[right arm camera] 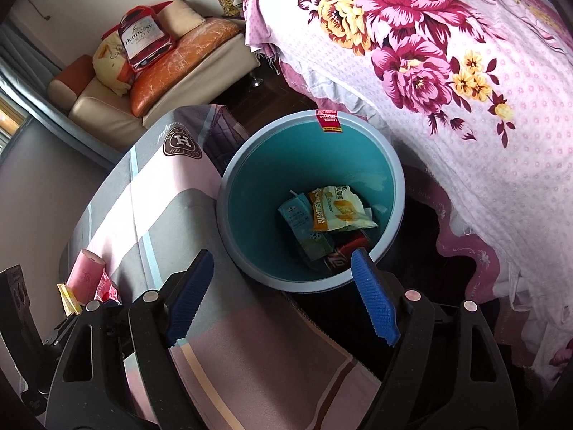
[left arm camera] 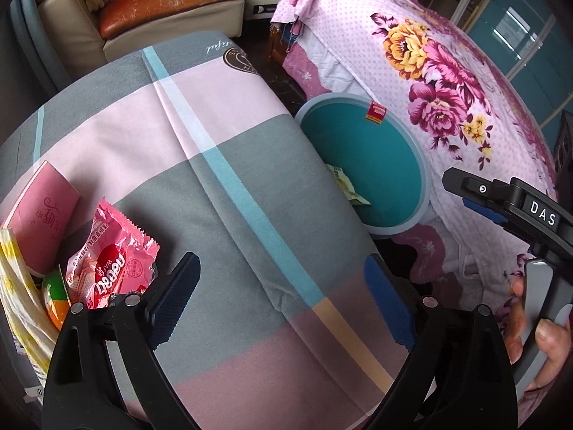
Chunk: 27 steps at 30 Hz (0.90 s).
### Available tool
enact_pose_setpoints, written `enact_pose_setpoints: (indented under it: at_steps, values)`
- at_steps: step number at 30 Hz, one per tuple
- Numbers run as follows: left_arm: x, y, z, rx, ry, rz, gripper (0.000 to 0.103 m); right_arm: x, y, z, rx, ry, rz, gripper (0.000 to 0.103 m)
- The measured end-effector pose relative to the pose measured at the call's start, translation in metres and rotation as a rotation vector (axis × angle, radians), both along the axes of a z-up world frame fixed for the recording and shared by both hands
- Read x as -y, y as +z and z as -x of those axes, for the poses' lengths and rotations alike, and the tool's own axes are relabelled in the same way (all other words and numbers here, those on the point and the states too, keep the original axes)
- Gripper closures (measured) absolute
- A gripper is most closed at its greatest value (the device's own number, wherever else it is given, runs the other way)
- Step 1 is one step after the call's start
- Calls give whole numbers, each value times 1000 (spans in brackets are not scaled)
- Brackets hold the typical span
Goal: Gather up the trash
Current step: 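Open the left tool dropping the carton while the right tool releases the snack bag into the bin, then move both tools back to the table toward the woven bowl and white medicine box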
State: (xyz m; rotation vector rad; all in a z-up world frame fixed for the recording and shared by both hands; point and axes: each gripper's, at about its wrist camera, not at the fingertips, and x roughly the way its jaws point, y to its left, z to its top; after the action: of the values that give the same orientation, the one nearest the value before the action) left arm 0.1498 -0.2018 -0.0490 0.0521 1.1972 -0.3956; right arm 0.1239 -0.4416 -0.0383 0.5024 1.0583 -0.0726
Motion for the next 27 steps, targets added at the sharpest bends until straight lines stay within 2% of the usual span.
enact_pose_setpoints:
  at_steps: [17,24,27]
  values:
    - [-98,26,42,52,138,71,10,-101,26,15,-18,178,63,25]
    - [-161,34,59,86,198,12,10,-148,23,20,-52,266,56,25]
    - [-196,34,67,84,249,17,10,-171,16,23,-83,313,55,25]
